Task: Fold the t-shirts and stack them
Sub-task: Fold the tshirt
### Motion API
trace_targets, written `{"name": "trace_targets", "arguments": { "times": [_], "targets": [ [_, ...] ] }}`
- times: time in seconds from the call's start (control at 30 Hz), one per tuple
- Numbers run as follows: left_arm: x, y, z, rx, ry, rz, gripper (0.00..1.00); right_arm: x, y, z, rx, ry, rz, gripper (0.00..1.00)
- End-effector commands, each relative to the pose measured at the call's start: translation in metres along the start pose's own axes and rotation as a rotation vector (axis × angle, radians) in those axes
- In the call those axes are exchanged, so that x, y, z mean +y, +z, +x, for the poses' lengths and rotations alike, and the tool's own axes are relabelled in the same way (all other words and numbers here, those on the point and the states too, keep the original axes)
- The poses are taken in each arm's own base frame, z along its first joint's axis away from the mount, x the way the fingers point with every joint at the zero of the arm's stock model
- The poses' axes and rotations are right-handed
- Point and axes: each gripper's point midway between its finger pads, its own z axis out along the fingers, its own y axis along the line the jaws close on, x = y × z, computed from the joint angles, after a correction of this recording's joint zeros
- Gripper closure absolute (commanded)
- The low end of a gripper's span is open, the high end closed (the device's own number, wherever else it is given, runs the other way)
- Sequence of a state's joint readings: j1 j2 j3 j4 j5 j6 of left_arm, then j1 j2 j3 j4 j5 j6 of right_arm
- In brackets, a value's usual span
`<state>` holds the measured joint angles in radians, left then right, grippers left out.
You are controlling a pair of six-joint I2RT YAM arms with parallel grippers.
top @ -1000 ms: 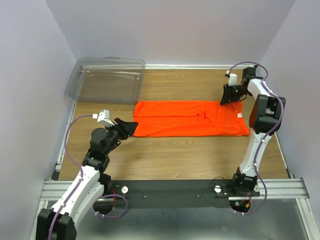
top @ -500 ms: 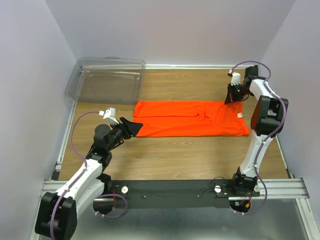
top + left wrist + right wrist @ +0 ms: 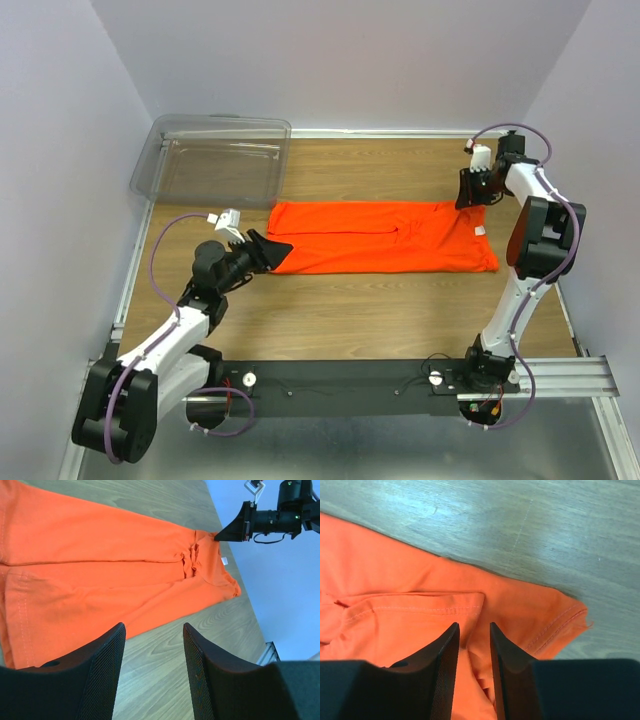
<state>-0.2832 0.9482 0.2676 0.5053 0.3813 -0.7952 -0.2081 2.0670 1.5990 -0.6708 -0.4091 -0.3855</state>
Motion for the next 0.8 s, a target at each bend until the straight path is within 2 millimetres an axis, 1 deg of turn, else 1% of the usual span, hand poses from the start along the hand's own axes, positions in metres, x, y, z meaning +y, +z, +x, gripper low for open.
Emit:
{"name": "trace_targets", "arguments": {
  "times": [0.0, 0.07, 0.1, 0.13, 0.17, 0.2, 0.23, 0.27, 0.3, 0.33, 0.37, 0.4, 0.43, 0.47, 0.5, 0.53, 0.57, 0.6, 0.63, 0.67, 0.7, 0.73, 0.77],
  "targets": [
    [-0.018, 0.004, -0.004, 0.006, 0.044, 0.077, 0.43, -0.009, -0.011, -0.017, -0.047, -0.018, 0.057, 0.6],
    [-0.022, 0.009, 0.001, 0.028, 0.047, 0.091, 0.43, -0.006, -0.021, -0.026, -0.077, -0.031, 0.064, 0.6],
    [-0.035, 0.015, 0.002, 0.04, 0.06, 0.123, 0.43, -0.003, -0.024, -0.028, -0.089, -0.036, 0.054, 0.6],
    [-0.041, 0.02, 0.004, 0.051, 0.068, 0.136, 0.43, 0.0, -0.027, -0.029, -0.098, -0.042, 0.043, 0.6],
    [-0.039, 0.029, 0.013, 0.089, 0.068, 0.125, 0.43, 0.006, -0.032, -0.029, -0.108, -0.047, 0.03, 0.6],
    [-0.054, 0.039, 0.005, 0.08, 0.084, 0.15, 0.43, 0.01, -0.035, -0.029, -0.118, -0.051, 0.009, 0.6],
    [-0.055, 0.052, 0.022, 0.135, 0.085, 0.148, 0.44, 0.014, -0.037, -0.027, -0.12, -0.052, 0.0, 0.6],
    [-0.072, 0.065, 0.012, 0.123, 0.109, 0.178, 0.44, 0.019, -0.04, -0.024, -0.124, -0.051, -0.015, 0.6],
    [-0.077, 0.076, 0.014, 0.138, 0.12, 0.185, 0.44, 0.021, -0.041, -0.02, -0.124, -0.041, -0.025, 0.6],
    [-0.067, 0.092, 0.031, 0.193, 0.116, 0.16, 0.45, 0.022, -0.043, -0.017, -0.126, -0.034, -0.036, 0.6],
    [-0.075, 0.102, 0.041, 0.222, 0.126, 0.178, 0.45, 0.024, -0.046, -0.014, -0.131, -0.023, -0.051, 0.6],
    [-0.093, 0.119, 0.032, 0.209, 0.148, 0.218, 0.45, 0.025, -0.055, -0.015, -0.159, -0.012, -0.07, 0.6],
    [-0.082, 0.136, 0.053, 0.267, 0.146, 0.197, 0.46, 0.027, -0.057, -0.008, -0.156, 0.001, -0.083, 0.59],
    [-0.09, 0.146, 0.064, 0.295, 0.154, 0.219, 0.46, 0.029, -0.059, -0.005, -0.157, 0.001, -0.086, 0.59],
    [-0.111, 0.162, 0.06, 0.294, 0.173, 0.276, 0.46, 0.035, -0.063, -0.002, -0.162, -0.005, -0.098, 0.59],
    [-0.1, 0.177, 0.079, 0.342, 0.169, 0.256, 0.46, 0.038, -0.064, 0.001, -0.162, -0.001, -0.106, 0.59],
    [-0.103, 0.185, 0.086, 0.357, 0.176, 0.267, 0.46, 0.04, -0.064, 0.003, -0.161, 0.003, -0.11, 0.59],
    [-0.125, 0.197, 0.085, 0.355, 0.194, 0.319, 0.46, 0.044, -0.066, 0.003, -0.168, 0.002, -0.124, 0.59],
    [-0.128, 0.204, 0.091, 0.367, 0.198, 0.326, 0.46, 0.046, -0.065, 0.005, -0.168, 0.008, -0.134, 0.59],
    [-0.124, 0.213, 0.105, 0.396, 0.195, 0.323, 0.46, 0.047, -0.066, 0.006, -0.168, 0.009, -0.139, 0.59],
    [-0.136, 0.223, 0.099, 0.378, 0.203, 0.348, 0.47, 0.048, -0.065, 0.006, -0.169, 0.009, -0.144, 0.59],
    [-0.13, 0.229, 0.116, 0.415, 0.198, 0.332, 0.47, 0.048, -0.065, 0.005, -0.17, 0.01, -0.145, 0.59],
    [-0.131, 0.235, 0.12, 0.422, 0.198, 0.332, 0.48, 0.049, -0.065, 0.006, -0.169, 0.013, -0.149, 0.59]
  ]
}}
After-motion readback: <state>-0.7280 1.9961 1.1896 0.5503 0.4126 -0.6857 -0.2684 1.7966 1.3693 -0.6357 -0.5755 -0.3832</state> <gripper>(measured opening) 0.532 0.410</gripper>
